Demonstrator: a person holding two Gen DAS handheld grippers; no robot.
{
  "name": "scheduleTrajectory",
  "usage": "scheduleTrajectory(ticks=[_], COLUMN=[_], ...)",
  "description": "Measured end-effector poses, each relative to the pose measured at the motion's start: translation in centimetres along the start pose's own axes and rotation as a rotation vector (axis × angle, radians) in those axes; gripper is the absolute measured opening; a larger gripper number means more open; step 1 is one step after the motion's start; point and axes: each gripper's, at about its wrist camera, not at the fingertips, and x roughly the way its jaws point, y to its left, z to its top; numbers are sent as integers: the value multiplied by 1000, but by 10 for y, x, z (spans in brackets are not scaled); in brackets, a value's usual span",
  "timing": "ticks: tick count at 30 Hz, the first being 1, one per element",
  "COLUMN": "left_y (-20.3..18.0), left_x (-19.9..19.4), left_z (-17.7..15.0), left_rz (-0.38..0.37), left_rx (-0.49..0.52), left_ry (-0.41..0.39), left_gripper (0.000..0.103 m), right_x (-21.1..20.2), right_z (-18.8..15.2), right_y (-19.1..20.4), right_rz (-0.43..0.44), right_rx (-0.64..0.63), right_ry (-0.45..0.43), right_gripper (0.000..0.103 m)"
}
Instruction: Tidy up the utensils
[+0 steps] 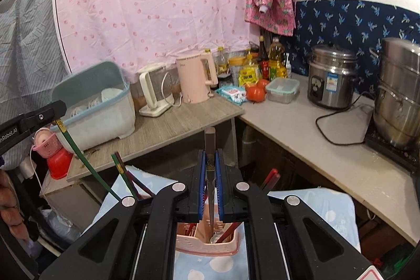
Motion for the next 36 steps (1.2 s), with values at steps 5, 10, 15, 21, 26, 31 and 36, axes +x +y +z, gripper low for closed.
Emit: scheduleTrajectory(ticks=[5,10,15,21,26,31,36], left_y=[9,15,18,20,18,12,8], left_x=[29,45,42,36,28,16,5], left_z=[-23,-37,-43,-50,-63,-81,-103], left_rz=[15,28,65,75,77,99,107], left_rx=[-20,-34,-48,-54,-49,-35,-24], left_ry=[65,85,76,83,100,125,156], left_gripper=[7,7,39,39,39,41,41], right_x=[21,33,25,10,-2,-13,-27], right_z=[-18,-29,-30,-33,-42,-59,-78], right_y=[0,-2,-9,-8,-2,1,8], right_rz=[-1,-7,-30,-33,-31,-20,-29], right_rx=[2,-6,21,21,10,20,3], right_ry=[52,86,55,32,34,49,64], right_gripper=[7,7,32,41,46,50,50])
